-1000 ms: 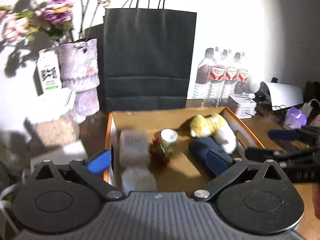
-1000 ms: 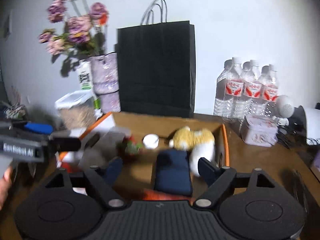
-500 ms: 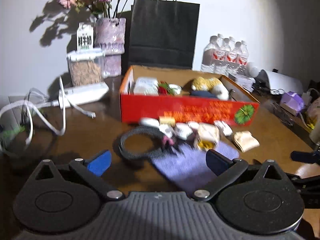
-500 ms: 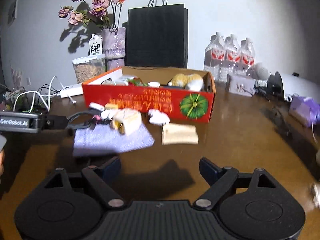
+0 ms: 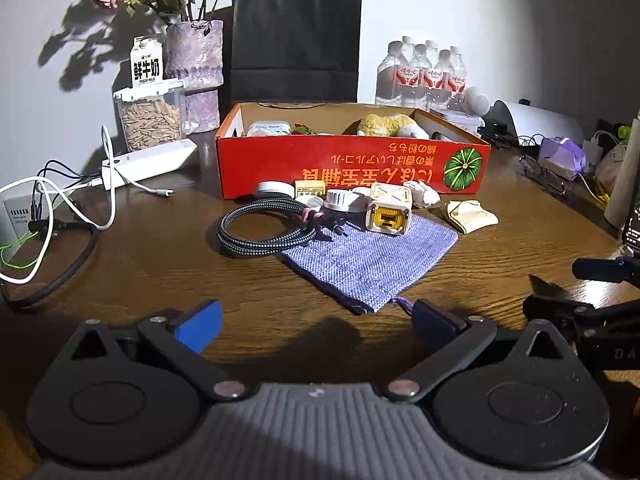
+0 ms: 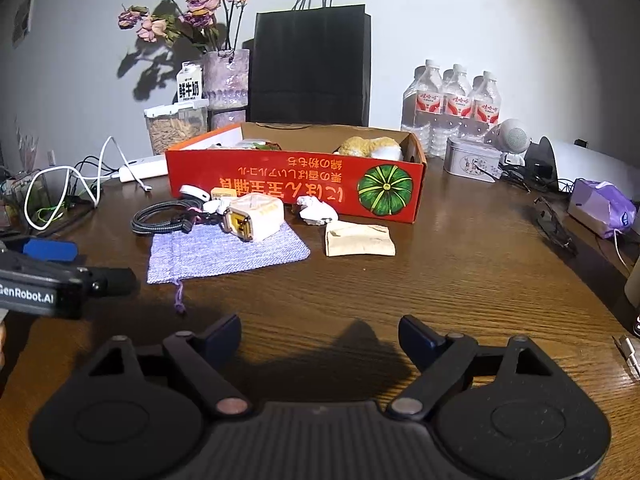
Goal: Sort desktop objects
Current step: 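Withdraw both open tools back over the table, then grasp the grey round lid with the left tool while the right tool grasps the white tissue, then carry the grey lid and white tissue with both tools over the cardboard box, then open both tools to drop the lid and tissue into the cardboard box, then withdraw both open tools back over the table items, then grasp the beige square adapter with the left tool while the right tool grasps folded beige paper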
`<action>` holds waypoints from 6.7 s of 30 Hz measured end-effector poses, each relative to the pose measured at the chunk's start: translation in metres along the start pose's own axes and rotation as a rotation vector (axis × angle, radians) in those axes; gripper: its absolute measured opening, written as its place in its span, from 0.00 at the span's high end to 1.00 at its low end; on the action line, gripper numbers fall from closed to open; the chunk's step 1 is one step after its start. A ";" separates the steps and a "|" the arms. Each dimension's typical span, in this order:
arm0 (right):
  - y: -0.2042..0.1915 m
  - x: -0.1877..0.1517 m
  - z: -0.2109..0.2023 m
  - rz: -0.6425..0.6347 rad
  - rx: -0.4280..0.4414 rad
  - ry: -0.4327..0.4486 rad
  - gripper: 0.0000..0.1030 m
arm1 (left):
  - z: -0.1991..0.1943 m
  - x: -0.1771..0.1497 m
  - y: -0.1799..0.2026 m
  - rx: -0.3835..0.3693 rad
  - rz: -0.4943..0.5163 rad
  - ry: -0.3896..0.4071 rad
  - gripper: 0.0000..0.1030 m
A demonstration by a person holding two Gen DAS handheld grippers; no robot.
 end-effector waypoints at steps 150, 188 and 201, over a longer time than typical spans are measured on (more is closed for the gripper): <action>-0.006 0.009 -0.005 0.025 0.055 -0.031 0.16 | -0.013 0.013 -0.006 -0.072 -0.010 0.015 0.00; 0.054 0.037 0.140 0.031 -0.007 -0.124 0.31 | 0.122 0.062 0.068 -0.202 0.054 -0.022 0.16; 0.039 0.032 0.129 -0.005 0.105 -0.061 0.88 | 0.129 0.042 0.075 -0.170 0.114 -0.066 0.62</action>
Point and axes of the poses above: each gripper's, at about its wrist camera, not at the fingertips, and z roughly the way its jaws point, y to its right, x to its top, the point moved 6 cm from there along z, roughly the way its jaws point, and after that the axes turned 15 degrees about y, right-handed, at the moved point
